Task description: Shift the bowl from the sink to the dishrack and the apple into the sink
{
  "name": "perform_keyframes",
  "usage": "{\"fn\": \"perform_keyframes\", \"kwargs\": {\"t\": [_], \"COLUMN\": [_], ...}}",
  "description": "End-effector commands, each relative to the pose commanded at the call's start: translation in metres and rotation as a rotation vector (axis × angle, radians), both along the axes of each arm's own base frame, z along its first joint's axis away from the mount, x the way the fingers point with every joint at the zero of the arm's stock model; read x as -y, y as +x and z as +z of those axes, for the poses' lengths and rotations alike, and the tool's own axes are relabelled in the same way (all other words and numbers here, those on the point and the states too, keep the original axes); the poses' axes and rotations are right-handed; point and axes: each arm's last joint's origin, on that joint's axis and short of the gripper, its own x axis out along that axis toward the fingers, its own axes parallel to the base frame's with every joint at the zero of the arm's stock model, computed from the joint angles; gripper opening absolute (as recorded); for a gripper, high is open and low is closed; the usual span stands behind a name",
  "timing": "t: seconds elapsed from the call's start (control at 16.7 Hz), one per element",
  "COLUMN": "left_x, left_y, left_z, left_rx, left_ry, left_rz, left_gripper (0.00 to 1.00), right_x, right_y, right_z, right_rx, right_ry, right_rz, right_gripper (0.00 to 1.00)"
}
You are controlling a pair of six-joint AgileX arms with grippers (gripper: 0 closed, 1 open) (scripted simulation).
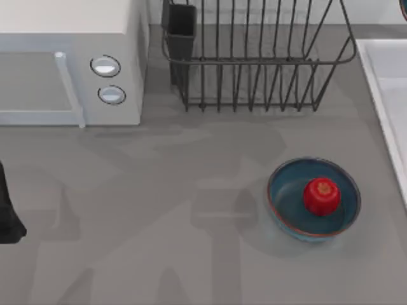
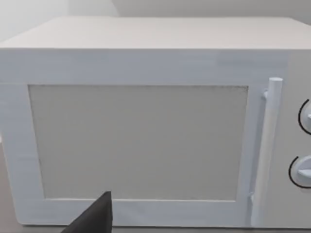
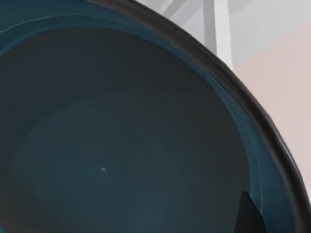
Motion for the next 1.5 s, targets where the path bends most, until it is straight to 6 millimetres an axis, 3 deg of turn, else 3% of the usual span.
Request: {"fn": "perform_keyframes", "kwargs": {"t": [0.18, 0.36, 0.48, 0.6, 0.78, 1.14, 1.32, 1.5], "left_x": [0.000, 0.000, 0.000, 0.000, 0.000, 0.000, 0.000, 0.000], "left_y": [0.000, 0.000, 0.000, 0.000, 0.000, 0.000, 0.000, 0.000], "left_z": [0.000, 0.000, 0.000, 0.000, 0.000, 0.000, 0.000, 0.000], "left_rx": [0.000, 0.000, 0.000, 0.000, 0.000, 0.000, 0.000, 0.000], "left_ry": [0.000, 0.000, 0.000, 0.000, 0.000, 0.000, 0.000, 0.000], "left_rz": [0.000, 0.000, 0.000, 0.000, 0.000, 0.000, 0.000, 0.000], "left_gripper": [1.00, 1.00, 1.00, 1.00, 1.00, 1.00, 1.00, 1.00], "right_x": [-0.088, -0.164, -0.202, -0.227, -0.241, -0.241, -0.247, -0.255], "right_y": [0.004, -0.016, -0.036, -0.056, -0.072, -0.070, -0.055, -0.029], "right_z": [0.010, 0.024, 0.034, 0.043, 0.050, 0.048, 0.030, -0.009], "right_rx": [0.266, 0.500, 0.621, 0.706, 0.761, 0.758, 0.759, 0.764], "right_ry": [0.060, 0.195, 0.302, 0.397, 0.470, 0.471, 0.469, 0.473], "right_rz": [0.072, 0.130, 0.154, 0.166, 0.168, 0.169, 0.163, 0.162], "right_gripper": [0.00, 0.00, 0.00, 0.00, 0.00, 0.00, 0.00, 0.00]}}
